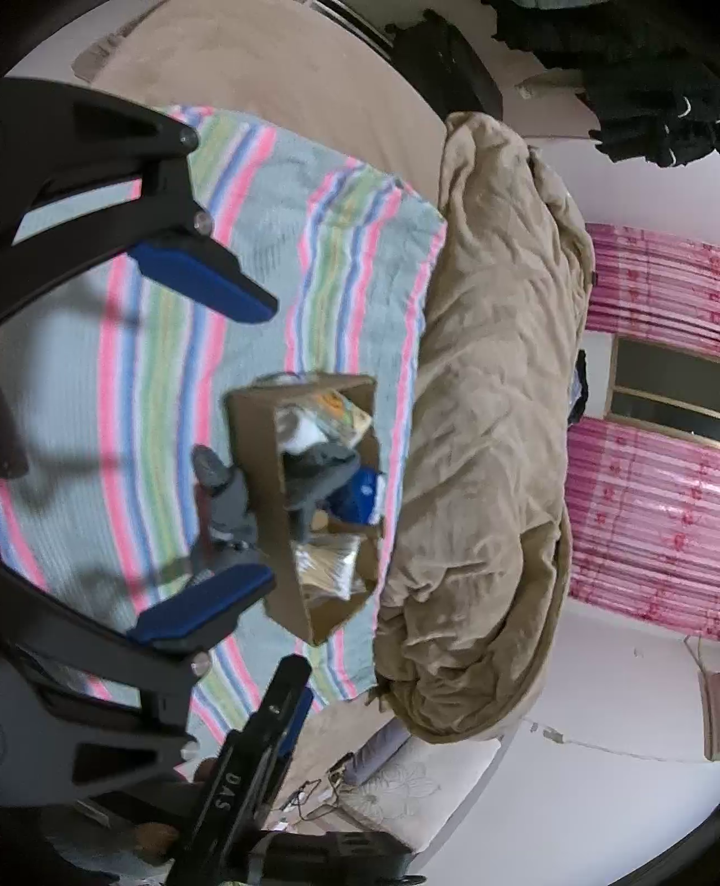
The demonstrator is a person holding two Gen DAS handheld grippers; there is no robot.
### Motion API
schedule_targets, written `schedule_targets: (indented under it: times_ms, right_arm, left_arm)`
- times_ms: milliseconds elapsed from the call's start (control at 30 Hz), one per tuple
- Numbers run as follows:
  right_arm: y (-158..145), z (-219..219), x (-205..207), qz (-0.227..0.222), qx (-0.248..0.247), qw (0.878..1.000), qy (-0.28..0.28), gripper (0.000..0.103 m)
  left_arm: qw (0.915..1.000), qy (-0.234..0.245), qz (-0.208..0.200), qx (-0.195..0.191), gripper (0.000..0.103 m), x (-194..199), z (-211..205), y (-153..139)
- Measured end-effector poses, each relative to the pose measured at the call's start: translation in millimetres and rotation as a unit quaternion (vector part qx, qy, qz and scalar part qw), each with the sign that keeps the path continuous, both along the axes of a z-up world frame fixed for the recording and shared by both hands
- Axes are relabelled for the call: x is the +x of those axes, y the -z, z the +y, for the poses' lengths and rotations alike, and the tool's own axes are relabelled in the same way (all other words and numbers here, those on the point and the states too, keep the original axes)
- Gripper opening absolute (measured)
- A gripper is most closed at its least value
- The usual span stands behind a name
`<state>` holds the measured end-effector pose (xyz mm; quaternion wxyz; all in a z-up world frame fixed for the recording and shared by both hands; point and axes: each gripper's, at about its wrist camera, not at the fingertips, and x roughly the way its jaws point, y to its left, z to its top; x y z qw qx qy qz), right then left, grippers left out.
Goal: Organize objects
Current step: 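Lower both tissue packs into the box and open both grippers, then grasp the grey socks with the right gripper and drop them into the box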
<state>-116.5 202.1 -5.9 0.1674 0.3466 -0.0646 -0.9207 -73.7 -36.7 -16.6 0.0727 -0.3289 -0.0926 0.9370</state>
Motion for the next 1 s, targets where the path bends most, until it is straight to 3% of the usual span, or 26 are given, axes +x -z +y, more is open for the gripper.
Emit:
schedule_targets:
  times_ms: [200, 500, 800, 867, 900, 1000]
  right_arm:
    - [25, -4, -3, -0.026, 0.007, 1.000, -0.001, 0.068]
    - [89, -10, -32, -0.094, 0.006, 0.996, 0.002, 0.068]
    - [112, -26, -55, -0.100, 0.002, 0.995, -0.014, 0.067]
    - [113, -28, -54, -0.097, -0.003, 0.995, -0.022, 0.058]
    - [113, -30, -53, -0.098, -0.006, 0.995, -0.028, 0.043]
    - [112, -40, -45, -0.089, 0.012, 0.995, -0.039, 0.029]
  left_arm:
    - [0.9994, -0.007, -0.034, 0.007, 0.090, 8, -7, 28]
    - [0.9975, -0.004, -0.071, 0.005, 0.090, 2, -5, 62]
    - [0.9957, -0.001, -0.092, 0.005, 0.090, -14, 0, 81]
    - [0.9957, 0.000, -0.093, 0.004, 0.090, -14, 1, 82]
    - [0.9956, 0.003, -0.094, 0.004, 0.090, -14, 3, 82]
    - [0.9954, 0.009, -0.096, 0.002, 0.090, -13, 9, 79]
